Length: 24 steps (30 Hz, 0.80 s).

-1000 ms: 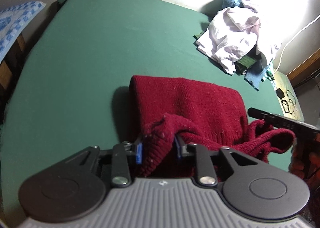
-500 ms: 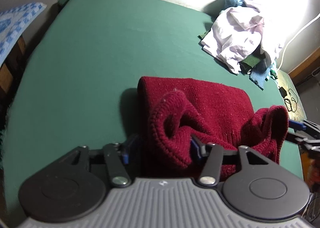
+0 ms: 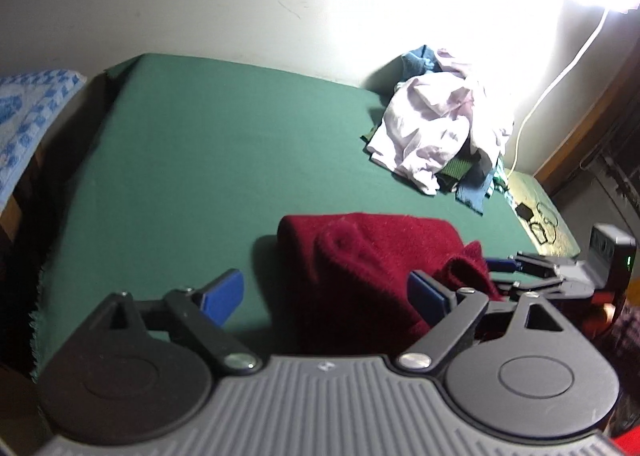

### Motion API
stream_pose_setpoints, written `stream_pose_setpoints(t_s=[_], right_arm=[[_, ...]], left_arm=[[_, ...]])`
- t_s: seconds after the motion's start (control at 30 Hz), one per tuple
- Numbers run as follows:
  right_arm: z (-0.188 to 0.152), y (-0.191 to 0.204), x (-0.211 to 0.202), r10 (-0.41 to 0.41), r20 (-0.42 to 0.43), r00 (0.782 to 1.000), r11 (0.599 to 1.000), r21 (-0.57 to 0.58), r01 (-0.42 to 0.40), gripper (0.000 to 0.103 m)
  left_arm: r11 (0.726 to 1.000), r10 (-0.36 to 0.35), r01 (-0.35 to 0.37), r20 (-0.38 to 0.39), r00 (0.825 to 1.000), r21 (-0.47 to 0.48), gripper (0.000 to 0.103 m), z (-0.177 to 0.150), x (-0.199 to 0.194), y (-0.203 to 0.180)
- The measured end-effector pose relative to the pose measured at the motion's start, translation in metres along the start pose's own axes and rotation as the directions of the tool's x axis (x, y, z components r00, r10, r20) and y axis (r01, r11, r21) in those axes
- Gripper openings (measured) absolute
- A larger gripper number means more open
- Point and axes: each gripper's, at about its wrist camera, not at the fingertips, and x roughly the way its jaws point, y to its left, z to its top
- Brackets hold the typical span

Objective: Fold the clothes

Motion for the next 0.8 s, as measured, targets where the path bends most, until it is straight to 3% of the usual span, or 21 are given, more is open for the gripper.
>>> stream_pose_setpoints(t_s=[0.07,0.1,0.13,0.2,0.3,0.43,0.53,0.63,0.8], right_arm=[[0.000,0.002,0.002,0.009,-0.003,1.000,1.000,-0.008,-0.009,0.051],[0.000,0.004,0.002,0.003,0.003,1.000,1.000,-0.022,-0.003,0.031],[0.000,0.006,0.000,-0.006,0.011,1.000,0.999,-0.035,0.006,0.016],[0.000,0.010,-0.006,-0.026,0.033,0.999,0.998,-0.049,0.028,0.011],[0.000,0.009,-0.020,-0.048,0.091,0.995,0.999,-0.012,0.049,0.010],[-0.001,0.002,-0.036,-0.130,0.166,0.978,0.990,0.067,0.121,0.010],[-0.006,-0.008,-0.038,-0.226,0.173,0.959,0.969,0.138,0.203,0.010],[-0.011,-0.016,-0.031,-0.287,0.150,0.946,0.947,0.196,0.256,0.010],[-0.011,-0.011,-0.026,-0.296,0.157,0.942,0.940,0.221,0.259,0.010]], left_arm=[[1.000,-0.005,0.005,-0.011,1.000,-0.004,0.089,-0.008,0.007,0.009],[1.000,-0.007,0.007,-0.015,1.000,-0.008,0.089,-0.011,0.011,0.013],[1.000,-0.012,0.012,-0.010,1.000,-0.009,0.089,-0.014,0.013,0.016],[0.999,-0.032,0.032,0.027,0.999,-0.003,0.089,-0.018,0.016,0.016],[0.997,-0.067,0.065,0.068,0.995,0.032,0.089,-0.017,0.021,0.010],[0.990,-0.126,0.122,0.055,0.990,0.071,0.090,-0.015,0.032,0.006],[0.978,-0.187,0.181,0.053,0.981,0.103,0.098,-0.013,0.032,0.004],[0.973,-0.200,0.193,0.046,0.979,0.124,0.098,-0.009,0.038,0.002],[0.974,-0.188,0.187,-0.001,0.982,0.131,0.088,0.001,0.067,-0.003]])
